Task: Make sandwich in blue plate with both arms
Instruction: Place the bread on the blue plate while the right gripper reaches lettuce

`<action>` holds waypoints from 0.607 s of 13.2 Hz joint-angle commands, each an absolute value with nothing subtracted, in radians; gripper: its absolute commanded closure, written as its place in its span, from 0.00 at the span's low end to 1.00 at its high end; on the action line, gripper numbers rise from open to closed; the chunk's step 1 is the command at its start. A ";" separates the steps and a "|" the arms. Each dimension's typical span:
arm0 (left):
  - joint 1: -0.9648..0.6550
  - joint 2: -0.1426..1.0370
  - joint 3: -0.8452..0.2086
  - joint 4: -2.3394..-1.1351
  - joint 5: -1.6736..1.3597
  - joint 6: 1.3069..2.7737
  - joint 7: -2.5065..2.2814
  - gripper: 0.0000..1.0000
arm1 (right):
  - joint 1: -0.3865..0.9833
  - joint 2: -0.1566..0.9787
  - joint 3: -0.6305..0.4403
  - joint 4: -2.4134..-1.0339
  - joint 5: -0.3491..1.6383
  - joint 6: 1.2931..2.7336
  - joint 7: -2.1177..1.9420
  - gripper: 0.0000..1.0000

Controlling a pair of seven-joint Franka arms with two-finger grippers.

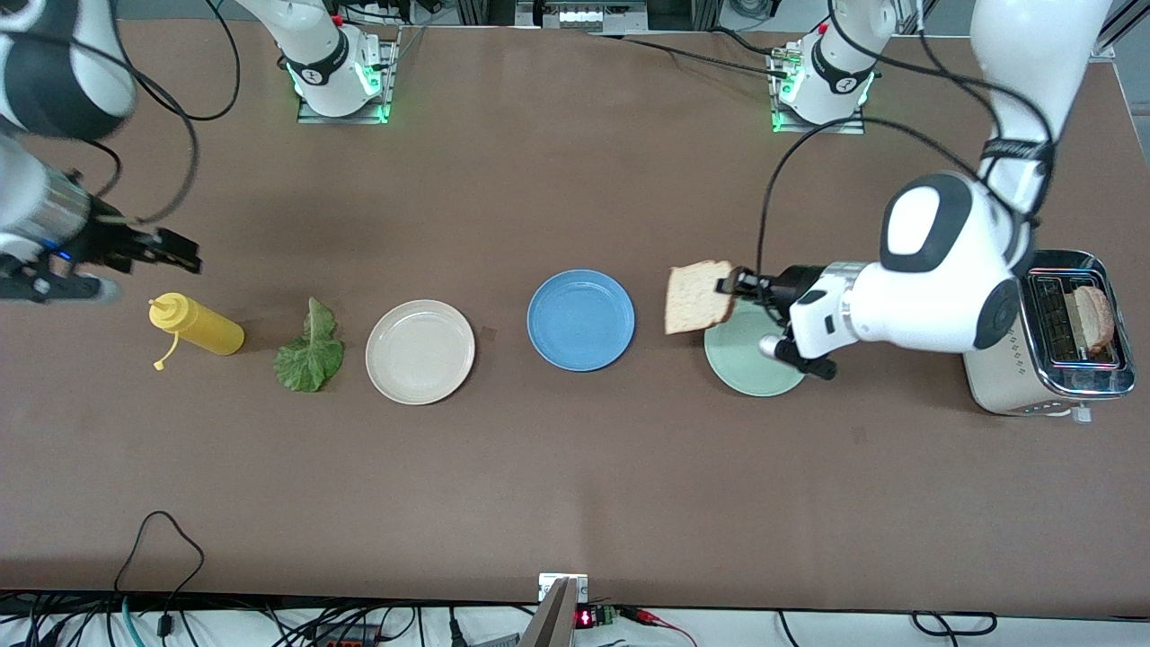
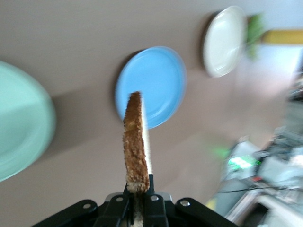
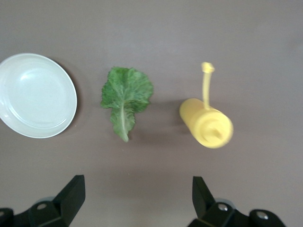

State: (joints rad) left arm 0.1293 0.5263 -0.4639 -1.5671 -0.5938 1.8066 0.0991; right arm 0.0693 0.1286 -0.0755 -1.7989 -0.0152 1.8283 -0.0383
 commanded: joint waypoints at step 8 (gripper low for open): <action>0.012 0.821 -0.468 -1.695 -1.178 2.129 0.939 1.00 | 0.117 0.407 -0.078 -1.842 0.080 2.116 -0.014 0.00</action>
